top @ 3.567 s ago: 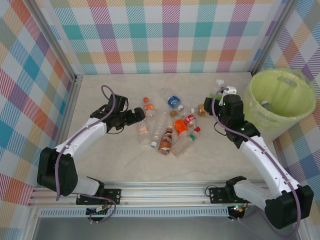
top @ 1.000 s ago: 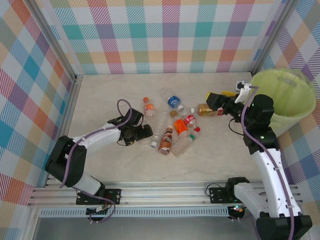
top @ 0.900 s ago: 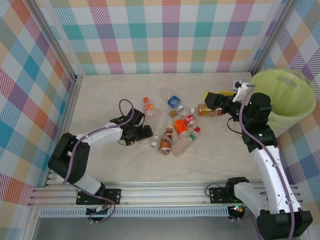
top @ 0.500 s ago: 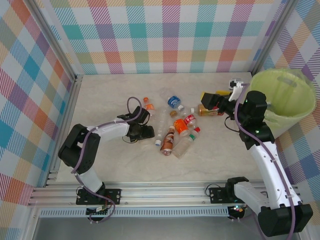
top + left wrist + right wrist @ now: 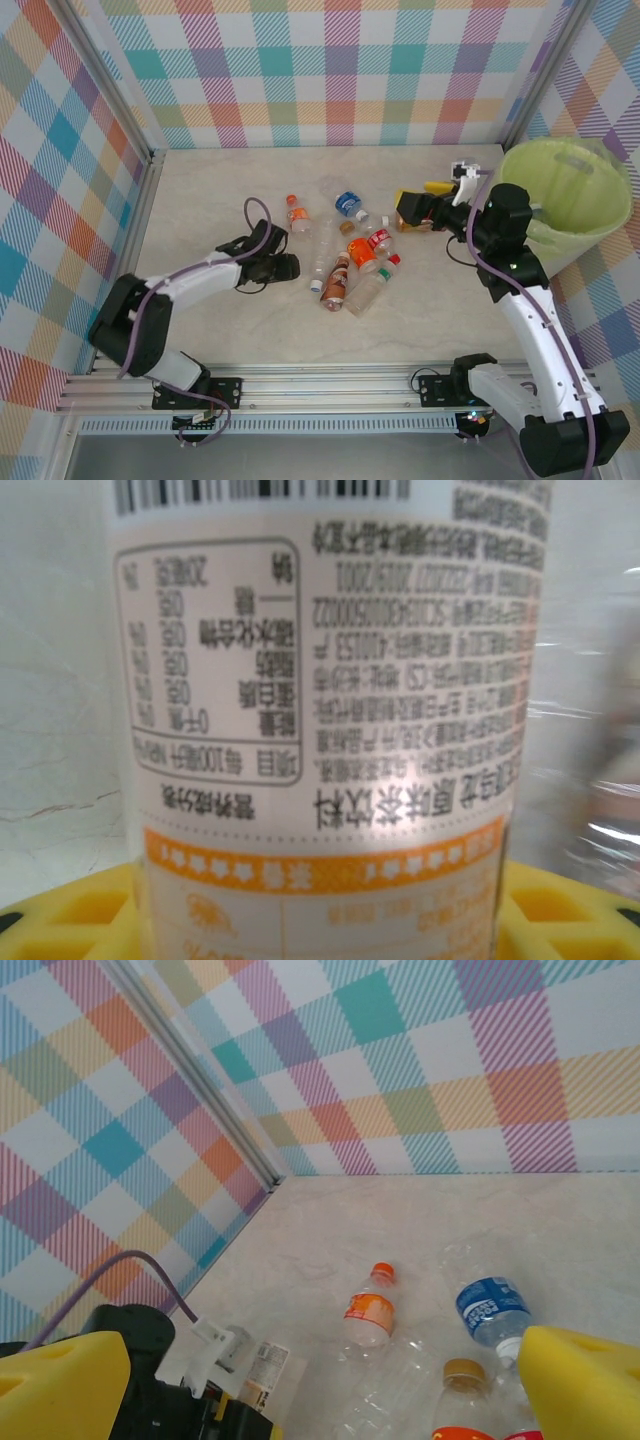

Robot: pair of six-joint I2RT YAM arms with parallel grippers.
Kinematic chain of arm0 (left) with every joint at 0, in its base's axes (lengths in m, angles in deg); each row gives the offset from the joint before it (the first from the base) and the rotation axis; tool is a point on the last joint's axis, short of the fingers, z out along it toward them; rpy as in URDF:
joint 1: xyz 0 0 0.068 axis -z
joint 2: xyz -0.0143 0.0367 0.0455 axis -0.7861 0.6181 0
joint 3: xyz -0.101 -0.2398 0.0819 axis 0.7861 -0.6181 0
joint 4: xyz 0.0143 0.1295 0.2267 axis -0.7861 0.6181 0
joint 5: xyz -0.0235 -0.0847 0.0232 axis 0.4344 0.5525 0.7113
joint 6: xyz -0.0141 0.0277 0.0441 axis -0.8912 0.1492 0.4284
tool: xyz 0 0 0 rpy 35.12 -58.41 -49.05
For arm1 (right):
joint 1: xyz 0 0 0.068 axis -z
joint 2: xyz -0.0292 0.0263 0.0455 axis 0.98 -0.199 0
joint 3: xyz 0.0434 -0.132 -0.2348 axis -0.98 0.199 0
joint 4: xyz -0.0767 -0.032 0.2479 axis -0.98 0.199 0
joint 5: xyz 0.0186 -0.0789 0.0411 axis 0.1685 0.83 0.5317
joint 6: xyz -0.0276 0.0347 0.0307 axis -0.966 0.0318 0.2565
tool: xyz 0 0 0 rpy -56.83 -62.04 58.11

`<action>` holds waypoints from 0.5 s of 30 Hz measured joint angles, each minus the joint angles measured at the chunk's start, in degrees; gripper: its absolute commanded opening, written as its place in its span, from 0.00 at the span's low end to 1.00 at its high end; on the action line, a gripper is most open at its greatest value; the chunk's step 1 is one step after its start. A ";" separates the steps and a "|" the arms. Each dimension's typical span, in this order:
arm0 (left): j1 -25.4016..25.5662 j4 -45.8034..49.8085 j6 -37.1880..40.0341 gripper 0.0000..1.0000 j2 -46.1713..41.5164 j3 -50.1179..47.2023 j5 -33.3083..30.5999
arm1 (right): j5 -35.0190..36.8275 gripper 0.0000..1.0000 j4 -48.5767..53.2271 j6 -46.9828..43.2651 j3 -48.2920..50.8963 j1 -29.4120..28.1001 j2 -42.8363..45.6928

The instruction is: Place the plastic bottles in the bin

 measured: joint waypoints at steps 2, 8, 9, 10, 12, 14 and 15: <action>0.00 -3.98 1.95 0.41 -5.73 -2.69 1.81 | -0.28 1.00 -0.57 -0.17 0.00 -1.60 -0.81; 0.00 -16.00 7.67 0.41 -16.72 -5.62 12.28 | -0.28 1.00 -2.40 0.59 -0.72 -7.82 -7.96; 0.00 -18.08 8.59 0.41 -17.09 -5.55 15.08 | -0.24 1.00 -2.67 0.83 -1.33 -9.33 -9.84; 0.00 -19.41 9.25 0.41 -17.11 -5.31 17.57 | -0.28 1.00 -2.86 1.18 -2.05 -10.78 -11.52; 0.04 -20.76 10.21 0.41 -16.55 -4.35 22.27 | -0.70 1.00 -3.32 1.55 -3.78 -13.60 -14.88; 0.09 -21.57 10.69 0.42 -15.72 -2.97 25.97 | -1.99 0.99 -3.82 1.60 -6.14 -16.04 -18.25; 0.13 -21.88 10.91 0.42 -15.15 -1.95 27.98 | -2.97 1.00 -3.85 1.55 -7.63 -17.07 -19.91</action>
